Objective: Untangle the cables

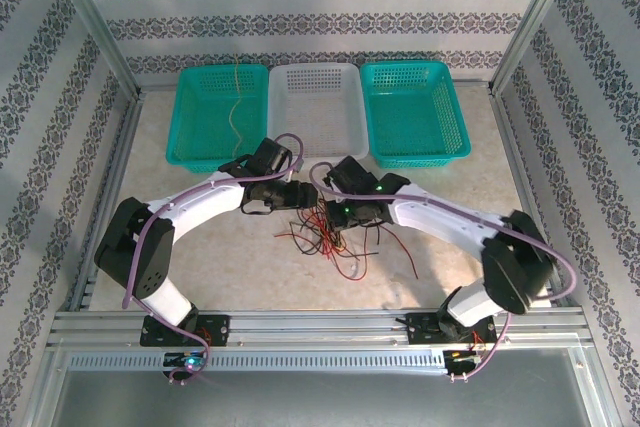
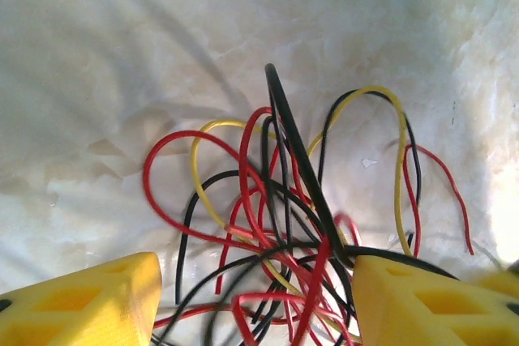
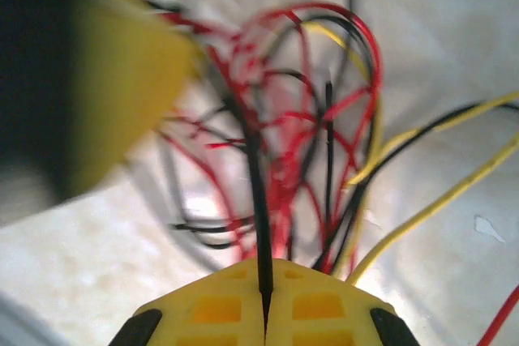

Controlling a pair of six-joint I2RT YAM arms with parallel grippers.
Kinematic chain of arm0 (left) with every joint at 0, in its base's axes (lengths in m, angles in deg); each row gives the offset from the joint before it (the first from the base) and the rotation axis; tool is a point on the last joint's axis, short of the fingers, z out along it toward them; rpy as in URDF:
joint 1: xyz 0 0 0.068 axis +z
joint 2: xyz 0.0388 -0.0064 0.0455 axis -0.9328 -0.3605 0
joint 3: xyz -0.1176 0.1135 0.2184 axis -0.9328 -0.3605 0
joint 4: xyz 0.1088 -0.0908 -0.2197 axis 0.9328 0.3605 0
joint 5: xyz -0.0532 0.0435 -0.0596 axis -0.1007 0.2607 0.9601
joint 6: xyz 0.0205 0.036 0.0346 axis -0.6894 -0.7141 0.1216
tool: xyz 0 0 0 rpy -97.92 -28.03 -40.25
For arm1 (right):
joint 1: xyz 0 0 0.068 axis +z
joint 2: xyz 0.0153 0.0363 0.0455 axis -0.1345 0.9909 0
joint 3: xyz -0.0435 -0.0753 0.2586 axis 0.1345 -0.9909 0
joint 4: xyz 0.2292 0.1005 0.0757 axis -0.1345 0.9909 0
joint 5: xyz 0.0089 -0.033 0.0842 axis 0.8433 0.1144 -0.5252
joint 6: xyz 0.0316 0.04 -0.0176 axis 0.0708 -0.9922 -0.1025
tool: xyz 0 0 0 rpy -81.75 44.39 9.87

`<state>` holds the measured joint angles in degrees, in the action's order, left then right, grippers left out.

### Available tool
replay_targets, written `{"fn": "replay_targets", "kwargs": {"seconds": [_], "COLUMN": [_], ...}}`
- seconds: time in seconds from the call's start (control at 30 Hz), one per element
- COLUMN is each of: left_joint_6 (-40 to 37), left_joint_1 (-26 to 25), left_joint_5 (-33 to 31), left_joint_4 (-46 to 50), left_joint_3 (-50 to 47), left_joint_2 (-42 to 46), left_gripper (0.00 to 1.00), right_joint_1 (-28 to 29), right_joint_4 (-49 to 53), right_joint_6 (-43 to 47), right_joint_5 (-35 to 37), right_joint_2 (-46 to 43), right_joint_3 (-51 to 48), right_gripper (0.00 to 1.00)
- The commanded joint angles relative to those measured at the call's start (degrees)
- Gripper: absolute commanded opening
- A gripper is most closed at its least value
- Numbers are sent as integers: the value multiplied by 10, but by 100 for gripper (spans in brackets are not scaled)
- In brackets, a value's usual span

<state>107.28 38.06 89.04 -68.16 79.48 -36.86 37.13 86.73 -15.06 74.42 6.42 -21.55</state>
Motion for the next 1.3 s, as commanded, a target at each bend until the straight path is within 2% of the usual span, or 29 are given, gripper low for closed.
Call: {"fn": "replay_targets", "kwargs": {"seconds": [0.0,0.37,0.63,1.07,1.17,1.27], "left_joint_6": [10,17,19,9,13,11], "left_joint_1": [-11,-11,-11,-11,-10,-12], "left_joint_5": [-3,-47,-59,-80,-71,-36], "left_joint_4": [-26,-16,-16,36,42,-9], "left_joint_3": [7,-30,-76,-51,-34,-34], "left_joint_2": [-6,17,32,73,120,188], "left_gripper": [63,55,53,52,56,68], "right_joint_1": [17,23,4,-17,-18,-19], "right_joint_4": [25,62,104,95,93,90], "right_joint_6": [23,39,73,84,83,79], "right_joint_5": [29,46,82,85,82,76], "right_joint_2": [-61,-175,-240,-278,-275,-271], "right_joint_3": [36,102,203,313,320,323], "right_gripper": [1,0,0,0,0,0]}}
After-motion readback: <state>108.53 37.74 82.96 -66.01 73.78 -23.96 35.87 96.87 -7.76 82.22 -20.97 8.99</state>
